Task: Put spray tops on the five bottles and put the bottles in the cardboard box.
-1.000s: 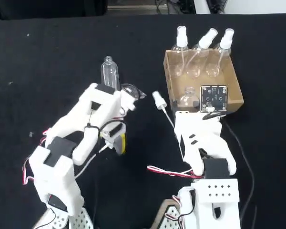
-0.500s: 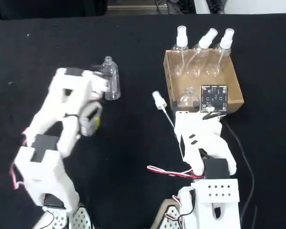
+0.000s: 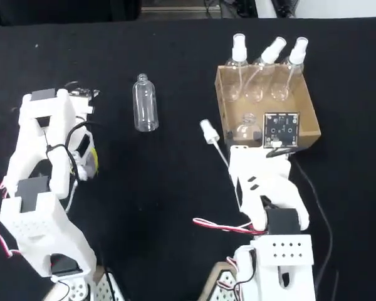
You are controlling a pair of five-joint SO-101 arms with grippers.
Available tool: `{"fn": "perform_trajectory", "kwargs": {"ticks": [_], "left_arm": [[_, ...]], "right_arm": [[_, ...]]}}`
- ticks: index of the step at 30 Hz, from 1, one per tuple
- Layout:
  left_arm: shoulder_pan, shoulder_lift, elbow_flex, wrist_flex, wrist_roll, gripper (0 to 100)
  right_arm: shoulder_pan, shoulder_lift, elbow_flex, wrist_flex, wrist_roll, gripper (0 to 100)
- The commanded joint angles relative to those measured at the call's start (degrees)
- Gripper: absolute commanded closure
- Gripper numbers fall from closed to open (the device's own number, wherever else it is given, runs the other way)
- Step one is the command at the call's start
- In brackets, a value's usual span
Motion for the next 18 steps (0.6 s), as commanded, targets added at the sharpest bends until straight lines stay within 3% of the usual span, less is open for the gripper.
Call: {"fn": "perform_trajectory", "kwargs": {"ticks": [1, 5, 11, 18], "left_arm": [[-0.75, -0.44, -0.84, -4.57, 0.09, 74], [-0.66, -0.44, 1.19, -7.74, -0.88, 74], [-1.54, -0.44, 4.44, -8.26, -9.32, 74], [-0.75, -0.44, 4.79, -9.23, -10.11, 74]], "right_arm": [[0.88, -1.36, -0.57, -1.67, -0.26, 98.8], [0.88, -1.36, -0.57, -1.49, -0.26, 98.8], [0.88, -1.36, -0.57, -1.58, -0.26, 98.8], [0.88, -1.36, -0.57, -1.67, -0.26, 98.8]]}}
